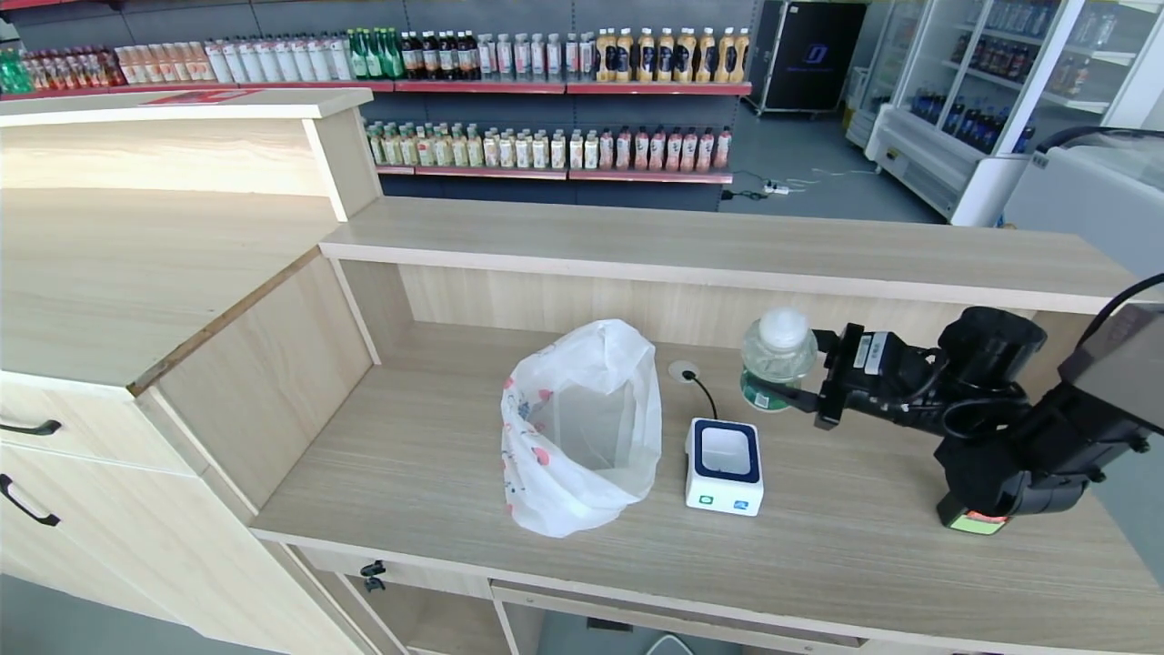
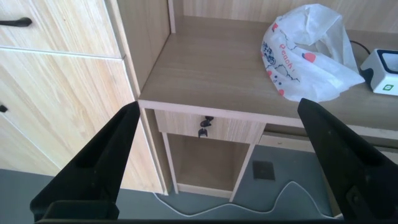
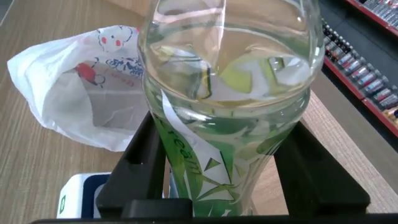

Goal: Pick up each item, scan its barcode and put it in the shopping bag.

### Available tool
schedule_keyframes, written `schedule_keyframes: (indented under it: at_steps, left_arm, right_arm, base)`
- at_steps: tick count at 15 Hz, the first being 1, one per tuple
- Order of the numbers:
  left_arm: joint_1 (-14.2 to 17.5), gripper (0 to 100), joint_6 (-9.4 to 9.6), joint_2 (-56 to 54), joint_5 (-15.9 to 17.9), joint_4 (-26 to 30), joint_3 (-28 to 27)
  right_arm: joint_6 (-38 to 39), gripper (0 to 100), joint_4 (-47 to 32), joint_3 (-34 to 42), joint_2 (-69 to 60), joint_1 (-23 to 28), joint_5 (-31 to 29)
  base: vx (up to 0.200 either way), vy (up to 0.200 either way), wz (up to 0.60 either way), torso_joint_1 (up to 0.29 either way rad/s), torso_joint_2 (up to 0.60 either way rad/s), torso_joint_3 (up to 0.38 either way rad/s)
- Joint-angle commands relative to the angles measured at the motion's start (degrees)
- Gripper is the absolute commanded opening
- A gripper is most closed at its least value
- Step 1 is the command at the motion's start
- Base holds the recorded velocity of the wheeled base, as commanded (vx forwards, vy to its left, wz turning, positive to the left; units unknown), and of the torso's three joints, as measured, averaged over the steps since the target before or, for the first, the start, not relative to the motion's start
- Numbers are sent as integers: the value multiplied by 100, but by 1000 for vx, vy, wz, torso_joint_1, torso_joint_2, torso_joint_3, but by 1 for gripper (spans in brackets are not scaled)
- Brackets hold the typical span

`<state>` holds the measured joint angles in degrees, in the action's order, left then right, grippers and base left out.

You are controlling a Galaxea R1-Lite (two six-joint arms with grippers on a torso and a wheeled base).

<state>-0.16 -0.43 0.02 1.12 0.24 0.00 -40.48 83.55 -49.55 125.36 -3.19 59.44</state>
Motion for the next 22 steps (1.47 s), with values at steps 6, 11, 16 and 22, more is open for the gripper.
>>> schedule_keyframes:
  at_steps: [6,11,16,22]
  left_arm:
    - [-2,100,-1,6,2,2,0]
    - [-2,100,-1,6,2,2,0]
    - [-2,100,-1,6,2,2,0]
    - [-2,100,-1,6,2,-7,0]
  right_arm:
    - [-30,0,548,-388,745,3,771]
    - [-12,0,548,-423,797,-6,832]
    - [41,0,513,-423,824,-59,867]
    - [76,0,513,-450,885,-67,911]
  base:
    - [0,0,0,0,0,0]
    - [0,0,0,0,0,0]
    - [0,0,0,0,0,0]
    - [0,0,0,0,0,0]
